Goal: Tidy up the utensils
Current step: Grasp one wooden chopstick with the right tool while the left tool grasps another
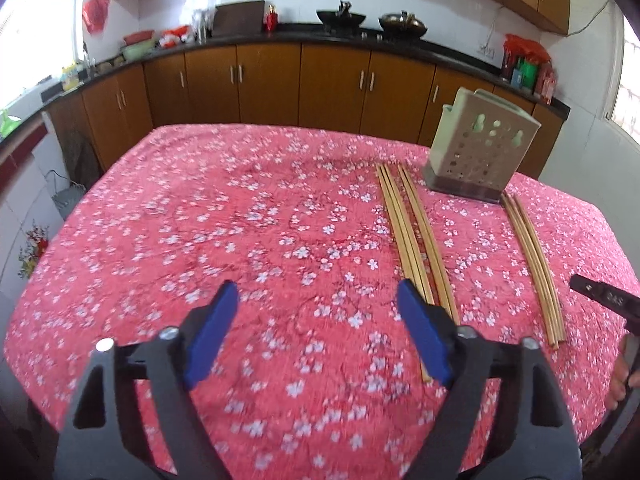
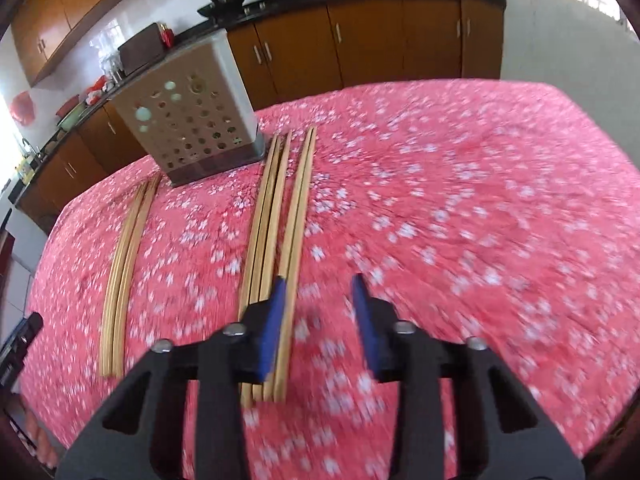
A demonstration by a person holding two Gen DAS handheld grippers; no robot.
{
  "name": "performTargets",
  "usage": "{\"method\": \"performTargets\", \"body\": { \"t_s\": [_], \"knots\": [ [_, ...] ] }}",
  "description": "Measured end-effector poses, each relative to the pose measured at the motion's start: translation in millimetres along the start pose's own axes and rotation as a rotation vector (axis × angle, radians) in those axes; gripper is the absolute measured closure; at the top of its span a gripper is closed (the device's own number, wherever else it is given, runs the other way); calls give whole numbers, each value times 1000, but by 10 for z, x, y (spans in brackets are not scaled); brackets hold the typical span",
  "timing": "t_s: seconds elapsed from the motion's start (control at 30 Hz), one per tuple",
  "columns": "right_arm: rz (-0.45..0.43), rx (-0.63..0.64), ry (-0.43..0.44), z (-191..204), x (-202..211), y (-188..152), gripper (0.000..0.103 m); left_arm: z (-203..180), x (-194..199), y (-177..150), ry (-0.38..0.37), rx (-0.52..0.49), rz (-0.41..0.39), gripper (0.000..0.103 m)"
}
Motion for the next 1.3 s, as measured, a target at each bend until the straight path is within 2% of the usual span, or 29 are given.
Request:
{"method": "performTargets", "body": {
  "t_s": [0.07,0.23,0.33,0.37,0.57,0.7,0.83,1.03,1.1,1.23,1.3],
  "knots": [
    [23,12,2,39,-103,25,82,-28,-116,8,-12,-4,27,31],
    [47,36,27,121,-205,-11,86,-136,-324,29,-46,-25,63,36],
    [33,87,-4,168,-210,-14,88,-223,-418,33,-69,-43,82,42],
    [23,104,-34,155,-199,-15,95,-255,-452,40,-75,-46,91,43],
    [1,11,-55,-81,-186,72,96,-433,-580,-6,-133,-52,138,61],
    [-7,24,-50,-79,-144,61,95,-541,-635,-48,-161,-61,171,71],
    [-13,24,-47,-83,-186,85,95,-597,-725,-116,-139,-92,208,80],
    [-18,38,-58,-55,-193,80,95,-546,-838,-110,-96,-86,220,86],
    [-18,43,-60,-47,-186,77,95,-557,-816,-109,-115,-78,223,86],
    [-17,40,-54,-63,-168,70,95,-520,-715,-56,-195,7,199,86],
    [-20,41,-56,-66,-168,74,95,-544,-706,-60,-209,1,198,86]
  ]
}}
Point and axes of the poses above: each gripper's, at about its wrist camera, not at the fingertips, and x roughly against the way its jaws point, z to its left, y to its top, the point moved 9 cm from there along -x, roughly the way its jaws point, and after that the axes turned 4 degrees about -y, right-handed, at the moved point
